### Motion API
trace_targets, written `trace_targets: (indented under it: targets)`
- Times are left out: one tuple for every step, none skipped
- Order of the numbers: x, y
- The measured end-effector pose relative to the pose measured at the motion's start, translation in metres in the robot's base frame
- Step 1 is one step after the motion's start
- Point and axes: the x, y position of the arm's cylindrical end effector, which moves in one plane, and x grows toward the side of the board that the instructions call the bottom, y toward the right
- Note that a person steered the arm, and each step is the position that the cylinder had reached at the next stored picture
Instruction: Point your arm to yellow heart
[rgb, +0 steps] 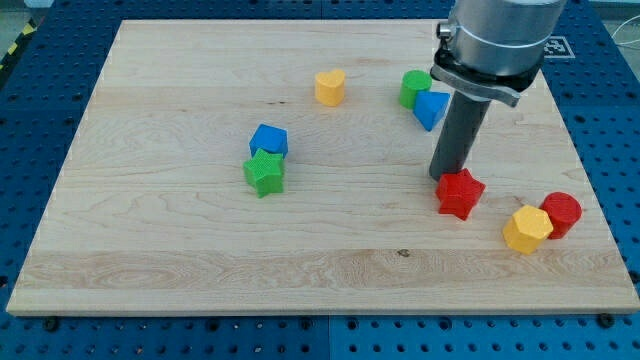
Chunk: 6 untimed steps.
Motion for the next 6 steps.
trace_targets:
  targets:
    - [0.0,-0.013]
    - [0.009,-0.009]
    - [0.016,0.03]
    - [0.012,0.026]
    - [-0.019,-0.017]
    - [-0.049,-0.05]
